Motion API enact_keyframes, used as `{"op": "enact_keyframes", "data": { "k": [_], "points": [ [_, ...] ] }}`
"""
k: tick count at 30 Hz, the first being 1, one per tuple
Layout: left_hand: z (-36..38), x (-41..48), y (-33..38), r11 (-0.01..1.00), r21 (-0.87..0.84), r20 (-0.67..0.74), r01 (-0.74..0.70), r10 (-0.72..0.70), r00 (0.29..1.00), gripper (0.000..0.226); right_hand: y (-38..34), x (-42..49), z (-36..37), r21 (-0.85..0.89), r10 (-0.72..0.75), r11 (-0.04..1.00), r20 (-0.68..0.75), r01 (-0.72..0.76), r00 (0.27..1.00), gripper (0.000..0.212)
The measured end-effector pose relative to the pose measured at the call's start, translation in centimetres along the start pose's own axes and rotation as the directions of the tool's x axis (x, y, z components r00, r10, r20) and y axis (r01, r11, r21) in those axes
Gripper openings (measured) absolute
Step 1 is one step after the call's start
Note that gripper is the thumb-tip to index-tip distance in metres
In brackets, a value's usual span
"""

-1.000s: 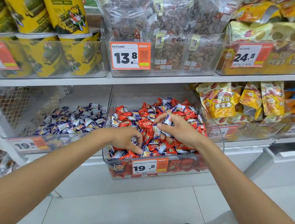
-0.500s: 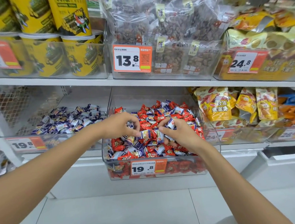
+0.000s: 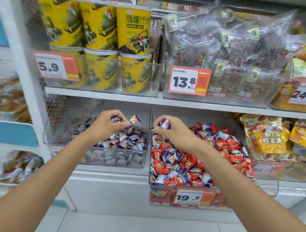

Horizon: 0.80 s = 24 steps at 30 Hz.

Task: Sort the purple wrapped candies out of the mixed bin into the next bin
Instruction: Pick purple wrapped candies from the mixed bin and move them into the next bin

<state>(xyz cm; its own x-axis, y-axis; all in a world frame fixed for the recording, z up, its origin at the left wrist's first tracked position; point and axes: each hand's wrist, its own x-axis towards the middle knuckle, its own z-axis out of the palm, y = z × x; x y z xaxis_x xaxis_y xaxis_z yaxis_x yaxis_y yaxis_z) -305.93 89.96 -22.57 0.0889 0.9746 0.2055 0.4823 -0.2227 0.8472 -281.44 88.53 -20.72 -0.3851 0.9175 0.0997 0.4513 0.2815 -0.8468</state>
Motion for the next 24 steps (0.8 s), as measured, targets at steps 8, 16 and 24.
{"op": "enact_keyframes", "data": {
  "k": [8, 16, 24],
  "points": [
    [-3.7, 2.0, -6.6, 0.972, 0.096, 0.0, 0.217, -0.218, 0.976, 0.042, -0.9, 10.5, 9.1, -0.399, 0.072, 0.915, 0.305, 0.058, 0.95, 0.067],
    [0.8, -0.9, -3.7, 0.987, -0.043, 0.023, 0.154, -0.154, 0.988, 0.009, -0.3, 4.2, 1.1, -0.333, -0.041, 0.941, 0.046, 0.054, 0.998, 0.028],
    [10.2, -5.1, 1.1, 0.987, -0.11, 0.123, 0.114, -0.1, 0.987, 0.029, 6.1, -4.1, -2.6, -0.408, 0.192, 0.902, 0.089, -0.14, 0.977, 0.027]
  ]
}}
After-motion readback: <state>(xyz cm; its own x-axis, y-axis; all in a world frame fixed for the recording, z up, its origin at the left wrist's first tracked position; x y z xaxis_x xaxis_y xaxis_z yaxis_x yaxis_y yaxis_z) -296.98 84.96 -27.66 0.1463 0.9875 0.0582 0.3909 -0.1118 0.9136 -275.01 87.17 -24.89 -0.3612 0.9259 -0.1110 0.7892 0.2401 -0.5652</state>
